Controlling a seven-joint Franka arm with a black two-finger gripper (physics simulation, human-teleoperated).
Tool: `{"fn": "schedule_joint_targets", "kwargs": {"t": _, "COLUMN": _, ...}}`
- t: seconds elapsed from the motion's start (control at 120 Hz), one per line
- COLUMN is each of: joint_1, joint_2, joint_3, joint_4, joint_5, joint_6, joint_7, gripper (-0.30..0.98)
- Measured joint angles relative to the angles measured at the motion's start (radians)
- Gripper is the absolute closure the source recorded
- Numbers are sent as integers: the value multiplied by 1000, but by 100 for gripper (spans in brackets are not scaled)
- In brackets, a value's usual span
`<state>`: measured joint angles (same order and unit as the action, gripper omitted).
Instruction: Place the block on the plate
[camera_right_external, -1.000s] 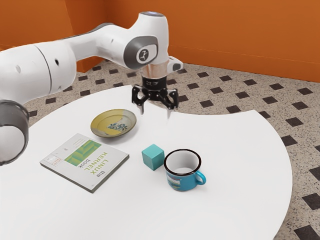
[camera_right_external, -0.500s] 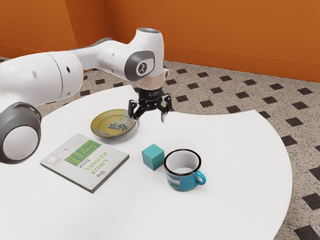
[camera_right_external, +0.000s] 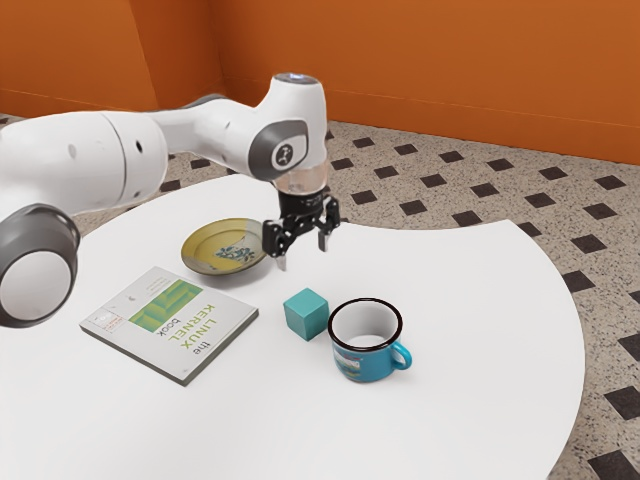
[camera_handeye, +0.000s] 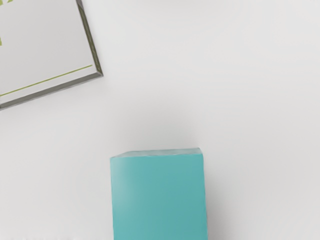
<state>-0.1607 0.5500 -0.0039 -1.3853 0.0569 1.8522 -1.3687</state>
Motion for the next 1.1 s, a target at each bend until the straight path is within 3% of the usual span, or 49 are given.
{"fn": "schedule_joint_targets", "kwargs": {"t": 0.175, "joint_1": -1, "joint_2": -65, "joint_3": 1, "joint_4": -144, "joint_5": 3, "joint_6": 81, "joint_7": -67, "gripper": 0}}
{"fn": "schedule_joint_targets", "kwargs": {"t": 0.65, "joint_1": 0, "joint_2": -57, "joint_3": -4, "joint_4": -228, "joint_5": 1, "joint_6": 249, "joint_7": -176, "gripper": 0}}
{"fn": "schedule_joint_targets", "kwargs": {"t": 1.1, "joint_1": -1, "joint_2": -40, "joint_3": -19, "joint_4": -266, "joint_5": -1, "joint_6": 292, "joint_7": -215, "gripper": 0}}
